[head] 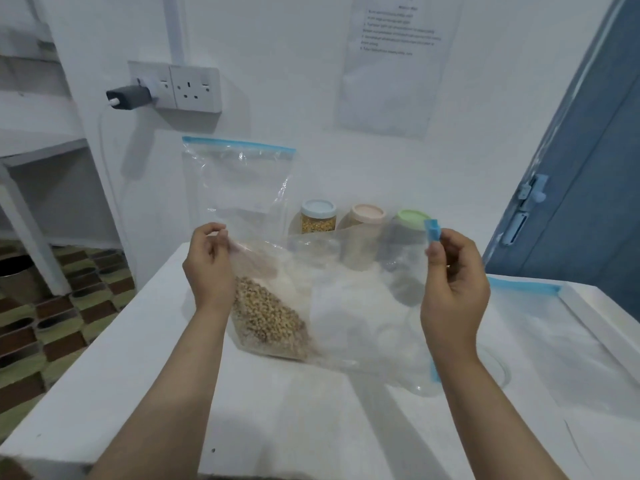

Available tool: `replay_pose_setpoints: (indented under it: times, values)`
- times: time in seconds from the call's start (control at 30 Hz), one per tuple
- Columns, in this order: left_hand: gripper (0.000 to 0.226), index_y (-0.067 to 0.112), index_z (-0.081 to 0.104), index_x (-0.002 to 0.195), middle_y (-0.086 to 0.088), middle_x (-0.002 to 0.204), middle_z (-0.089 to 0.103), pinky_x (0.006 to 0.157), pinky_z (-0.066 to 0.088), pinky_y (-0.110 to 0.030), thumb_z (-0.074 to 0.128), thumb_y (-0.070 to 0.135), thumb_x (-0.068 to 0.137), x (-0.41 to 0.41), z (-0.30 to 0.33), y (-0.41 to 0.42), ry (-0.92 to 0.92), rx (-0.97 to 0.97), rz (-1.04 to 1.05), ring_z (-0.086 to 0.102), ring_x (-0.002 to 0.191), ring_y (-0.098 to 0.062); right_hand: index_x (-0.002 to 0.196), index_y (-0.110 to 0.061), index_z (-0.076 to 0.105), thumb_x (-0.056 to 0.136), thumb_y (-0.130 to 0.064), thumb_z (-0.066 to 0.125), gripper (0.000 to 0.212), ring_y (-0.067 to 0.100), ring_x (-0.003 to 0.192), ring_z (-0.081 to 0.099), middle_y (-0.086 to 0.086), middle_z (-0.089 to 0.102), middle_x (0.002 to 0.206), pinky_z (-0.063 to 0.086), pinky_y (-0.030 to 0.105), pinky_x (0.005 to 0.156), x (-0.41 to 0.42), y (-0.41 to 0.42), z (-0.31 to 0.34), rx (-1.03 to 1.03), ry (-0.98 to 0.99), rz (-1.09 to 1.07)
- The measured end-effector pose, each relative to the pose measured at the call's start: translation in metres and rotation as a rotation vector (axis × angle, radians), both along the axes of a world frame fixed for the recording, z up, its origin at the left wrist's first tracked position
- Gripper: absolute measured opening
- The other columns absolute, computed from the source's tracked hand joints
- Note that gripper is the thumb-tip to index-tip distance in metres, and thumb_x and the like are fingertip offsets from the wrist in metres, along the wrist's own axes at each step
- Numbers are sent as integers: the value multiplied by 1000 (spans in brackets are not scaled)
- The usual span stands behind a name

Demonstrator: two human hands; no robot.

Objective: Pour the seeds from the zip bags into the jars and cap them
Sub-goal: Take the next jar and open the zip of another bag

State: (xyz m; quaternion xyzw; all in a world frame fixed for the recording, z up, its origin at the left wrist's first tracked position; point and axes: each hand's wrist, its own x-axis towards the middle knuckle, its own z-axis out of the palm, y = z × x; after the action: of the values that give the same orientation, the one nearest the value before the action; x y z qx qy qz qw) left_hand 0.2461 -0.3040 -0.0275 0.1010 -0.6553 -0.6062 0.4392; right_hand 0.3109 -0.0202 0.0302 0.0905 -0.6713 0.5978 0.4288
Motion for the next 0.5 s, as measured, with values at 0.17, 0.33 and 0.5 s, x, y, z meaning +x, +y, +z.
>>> replay_pose_setpoints:
  times: [0.17,0.33,0.5]
  values:
    - [13,19,63,101,18,80,61,75,41,-9,50,20,104,2,-7,0,-37,-32,21,55,77,14,113,-23,62,102,-13,54,17,1,82,57,-11,66,98,45,14,72,-9,-2,-1,7,-48,17]
    - [29,19,59,122,10,112,61,91,40,-18,39,33,108,4,-21,-7,-126,62,-98,54,105,-1,114,-19,63,102,-12,53,17,3,82,56,-3,63,95,43,14,72,-26,-10,10,72,-65,70]
    - [12,22,58,114,6,104,67,93,45,-16,53,24,103,8,-26,-16,-108,106,-127,63,99,2,109,-23,61,102,-15,53,13,-3,70,50,-8,60,85,41,12,65,-37,-18,21,98,-67,102]
